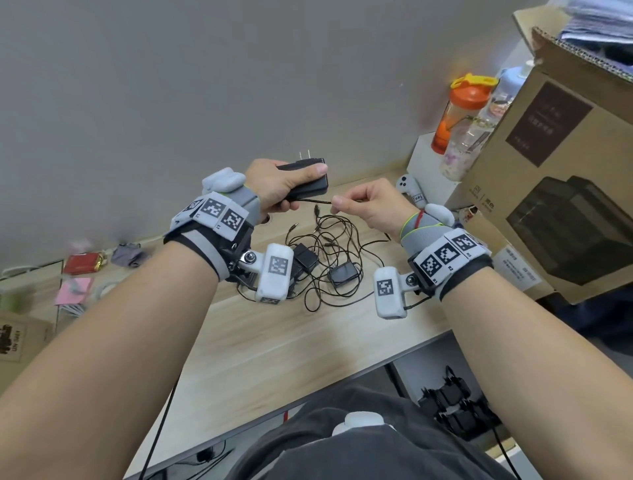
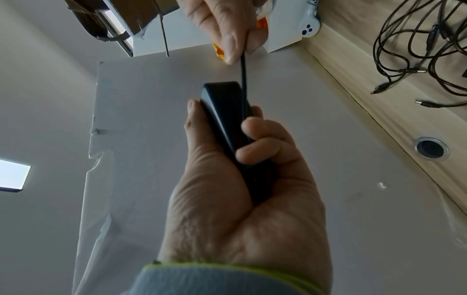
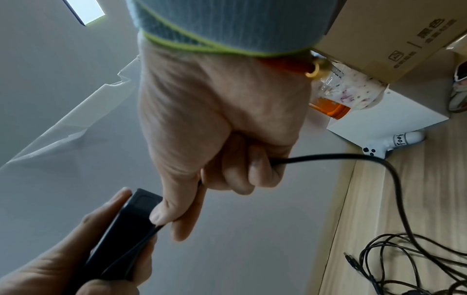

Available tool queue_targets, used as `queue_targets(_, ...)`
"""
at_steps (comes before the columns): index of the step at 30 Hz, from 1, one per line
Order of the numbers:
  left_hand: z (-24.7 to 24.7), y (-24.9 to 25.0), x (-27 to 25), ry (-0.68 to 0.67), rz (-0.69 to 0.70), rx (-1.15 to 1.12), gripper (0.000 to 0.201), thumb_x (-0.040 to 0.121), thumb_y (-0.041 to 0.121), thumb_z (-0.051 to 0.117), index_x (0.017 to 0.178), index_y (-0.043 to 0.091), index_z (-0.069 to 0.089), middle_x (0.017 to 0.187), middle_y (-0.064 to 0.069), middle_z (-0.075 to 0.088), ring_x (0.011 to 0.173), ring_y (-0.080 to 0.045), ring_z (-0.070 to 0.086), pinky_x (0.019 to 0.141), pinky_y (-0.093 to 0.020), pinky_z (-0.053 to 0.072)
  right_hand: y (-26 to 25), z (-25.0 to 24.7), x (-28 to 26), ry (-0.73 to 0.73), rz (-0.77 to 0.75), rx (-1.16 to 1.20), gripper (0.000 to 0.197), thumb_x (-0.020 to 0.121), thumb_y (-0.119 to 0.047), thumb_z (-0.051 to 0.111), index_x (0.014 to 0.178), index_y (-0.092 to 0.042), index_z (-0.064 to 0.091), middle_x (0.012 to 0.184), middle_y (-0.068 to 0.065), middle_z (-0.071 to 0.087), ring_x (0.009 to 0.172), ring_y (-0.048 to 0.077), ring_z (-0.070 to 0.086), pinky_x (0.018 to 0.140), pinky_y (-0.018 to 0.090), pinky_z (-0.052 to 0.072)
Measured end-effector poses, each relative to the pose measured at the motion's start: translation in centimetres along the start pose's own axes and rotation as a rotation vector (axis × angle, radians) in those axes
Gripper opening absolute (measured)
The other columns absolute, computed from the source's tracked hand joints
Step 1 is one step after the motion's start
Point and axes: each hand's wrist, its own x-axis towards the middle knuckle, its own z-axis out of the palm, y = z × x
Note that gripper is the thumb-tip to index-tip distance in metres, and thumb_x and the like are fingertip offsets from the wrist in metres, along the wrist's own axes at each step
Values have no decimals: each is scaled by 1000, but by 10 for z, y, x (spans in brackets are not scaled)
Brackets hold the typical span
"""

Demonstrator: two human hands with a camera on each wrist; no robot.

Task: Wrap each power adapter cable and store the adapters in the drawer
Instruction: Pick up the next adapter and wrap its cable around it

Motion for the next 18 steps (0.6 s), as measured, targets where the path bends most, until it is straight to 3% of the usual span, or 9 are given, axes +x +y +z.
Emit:
queue_targets(2, 0, -2, 1, -4, 12, 33, 60, 53, 61, 87, 92, 17, 75, 74, 1, 70, 51, -14, 53, 49, -22, 37, 3, 0, 1, 12, -2, 9, 24, 93, -23, 66, 91, -1, 74, 45, -20, 54, 49, -6, 46, 56, 5, 34)
queue_targets(6, 2, -6, 4, 19, 53, 107, 41, 63, 46, 89, 84, 15, 72, 56, 4, 60, 42, -13, 46, 42, -21, 38, 4, -1, 8, 32, -8, 16, 19, 87, -30, 73, 80, -12, 76, 58, -8, 52, 57, 3, 40, 56, 15, 34)
queue_targets(11, 1, -9, 7, 56, 71, 380, 47, 60, 58, 85, 80, 20, 66, 53, -2, 57, 43, -16, 49, 52, -23, 39, 3, -6, 18, 108, -4, 15, 15, 81, -28, 80, 75, -16, 73, 54, -12, 48, 51, 2, 37, 52, 14, 32)
queue_targets(16, 9, -11, 9, 25, 110, 459, 41, 61, 52, 83, 83, 21, 68, 60, -2, 64, 41, -13, 53, 53, -23, 44, -3, -12, 27, 129, -50, 6, 16, 78, -29, 82, 70, -20, 70, 62, -1, 50, 59, 8, 38, 58, 19, 33)
queue_targets(18, 12, -10, 9, -1, 111, 473, 41, 58, 52, 83, 82, 21, 68, 65, -4, 68, 46, -15, 56, 56, -26, 47, -5, -15, 29, 123, -69, -1, 16, 78, -28, 82, 71, -18, 70, 58, -5, 48, 54, 3, 36, 56, 16, 32)
